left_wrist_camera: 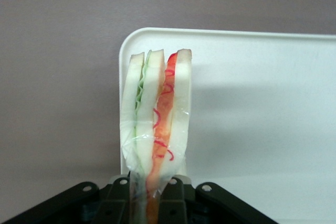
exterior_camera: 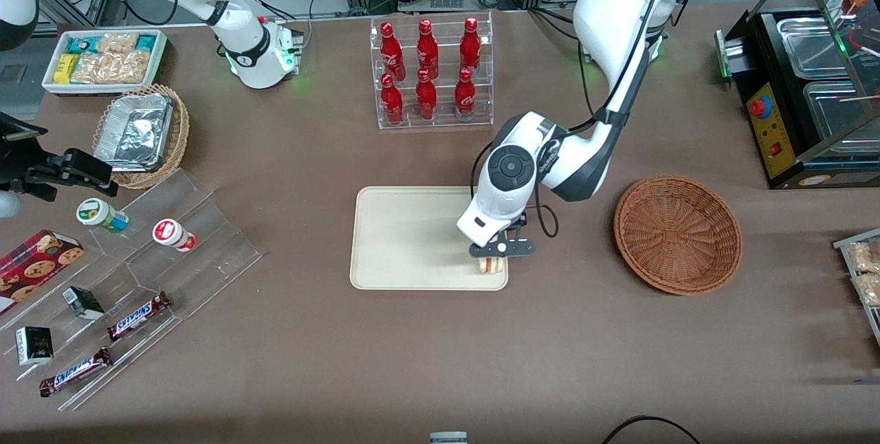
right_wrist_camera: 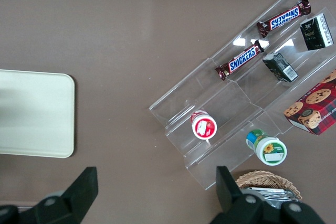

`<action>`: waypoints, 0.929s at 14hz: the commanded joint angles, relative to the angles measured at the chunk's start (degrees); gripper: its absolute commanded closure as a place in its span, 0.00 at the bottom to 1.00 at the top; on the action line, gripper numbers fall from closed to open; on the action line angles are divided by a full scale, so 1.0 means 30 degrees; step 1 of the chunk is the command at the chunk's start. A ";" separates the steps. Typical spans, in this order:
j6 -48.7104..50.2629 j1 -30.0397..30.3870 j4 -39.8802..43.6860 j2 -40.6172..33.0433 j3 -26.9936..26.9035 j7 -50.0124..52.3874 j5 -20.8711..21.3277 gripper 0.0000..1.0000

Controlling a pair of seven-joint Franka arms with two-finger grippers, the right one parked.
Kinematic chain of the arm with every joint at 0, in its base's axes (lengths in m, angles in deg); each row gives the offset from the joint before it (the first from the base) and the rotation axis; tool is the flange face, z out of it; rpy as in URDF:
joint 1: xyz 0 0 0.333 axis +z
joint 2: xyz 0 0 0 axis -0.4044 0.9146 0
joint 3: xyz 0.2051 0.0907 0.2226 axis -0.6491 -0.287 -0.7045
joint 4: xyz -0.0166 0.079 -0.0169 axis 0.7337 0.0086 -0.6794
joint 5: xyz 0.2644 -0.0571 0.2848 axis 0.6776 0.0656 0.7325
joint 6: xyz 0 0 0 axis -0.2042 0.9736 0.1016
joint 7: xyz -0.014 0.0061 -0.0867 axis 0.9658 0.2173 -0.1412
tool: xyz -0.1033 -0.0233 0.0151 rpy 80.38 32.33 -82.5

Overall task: Place sandwich from basket to tray
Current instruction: 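Lower the sandwich onto the tray and open the left gripper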

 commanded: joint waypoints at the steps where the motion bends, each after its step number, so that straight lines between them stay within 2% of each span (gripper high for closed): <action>1: -0.0001 -0.0300 0.0699 0.0829 -0.0132 -0.1414 -0.0181 0.78; 2: -0.0001 -0.0447 0.0756 0.1151 -0.0103 -0.1415 -0.0239 0.78; 5: -0.0294 -0.0448 0.1515 0.2001 0.0044 -0.1386 -0.1556 0.79; 10: -0.0294 -0.0448 0.1812 0.2297 0.0044 -0.1239 -0.1587 0.78; 11: -0.0294 -0.0448 0.1811 0.2297 0.0044 -0.1239 -0.1587 0.74; 12: -0.0294 -0.0448 0.1811 0.2297 0.0044 -0.1210 -0.1587 0.59; 13: -0.0294 -0.0448 0.1811 0.2297 0.0044 -0.1268 -0.1587 0.38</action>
